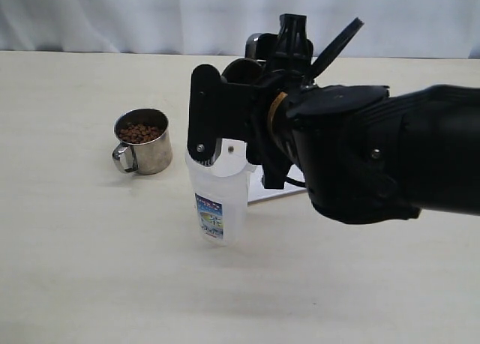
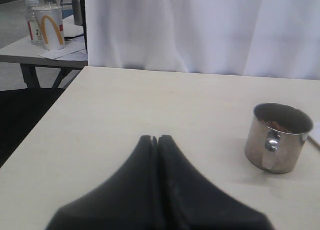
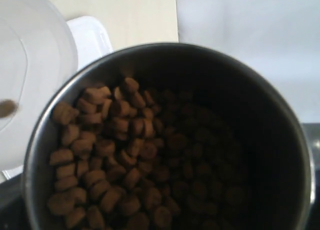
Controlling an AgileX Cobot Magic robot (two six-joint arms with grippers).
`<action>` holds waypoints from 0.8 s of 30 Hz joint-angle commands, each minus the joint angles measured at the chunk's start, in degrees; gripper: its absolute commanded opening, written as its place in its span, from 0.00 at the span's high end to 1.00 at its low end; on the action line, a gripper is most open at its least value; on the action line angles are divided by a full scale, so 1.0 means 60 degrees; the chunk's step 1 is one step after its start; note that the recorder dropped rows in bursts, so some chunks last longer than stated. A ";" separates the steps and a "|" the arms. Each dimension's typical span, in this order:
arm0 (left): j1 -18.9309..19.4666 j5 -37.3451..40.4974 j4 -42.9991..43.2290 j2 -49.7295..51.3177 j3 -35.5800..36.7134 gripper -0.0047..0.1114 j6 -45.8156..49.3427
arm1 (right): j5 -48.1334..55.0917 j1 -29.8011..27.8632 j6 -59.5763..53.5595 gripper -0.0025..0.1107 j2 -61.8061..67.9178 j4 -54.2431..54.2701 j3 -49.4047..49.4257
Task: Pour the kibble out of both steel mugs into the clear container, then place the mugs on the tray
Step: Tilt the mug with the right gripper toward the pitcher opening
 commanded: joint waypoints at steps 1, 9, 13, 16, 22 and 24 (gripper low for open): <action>-0.0079 -0.0014 -0.0023 -0.0004 0.0032 0.96 -0.0048 | 0.0106 0.0030 -0.0101 0.94 0.0129 -0.0577 -0.0033; -0.0079 -0.0014 -0.0023 -0.0004 0.0032 0.96 -0.0048 | 0.0273 0.0030 -0.0101 0.94 0.0387 -0.0786 -0.0033; -0.0079 -0.0014 -0.0023 -0.0004 0.0032 0.96 -0.0048 | 0.0498 0.0158 -0.0101 0.94 0.0387 -0.1014 -0.0033; -0.0079 -0.0031 -0.0023 -0.0004 0.0032 0.96 -0.0048 | 0.0819 0.0368 -0.0101 0.94 0.0387 -0.1277 -0.0033; -0.0079 -0.0031 -0.0023 -0.0004 0.0032 0.96 -0.0048 | 0.0924 0.0467 -0.0101 0.94 0.0387 -0.1316 -0.0033; -0.0079 -0.0031 -0.0023 -0.0004 0.0032 0.96 -0.0048 | 0.1075 0.0467 -0.0101 0.94 0.0387 -0.1430 -0.0033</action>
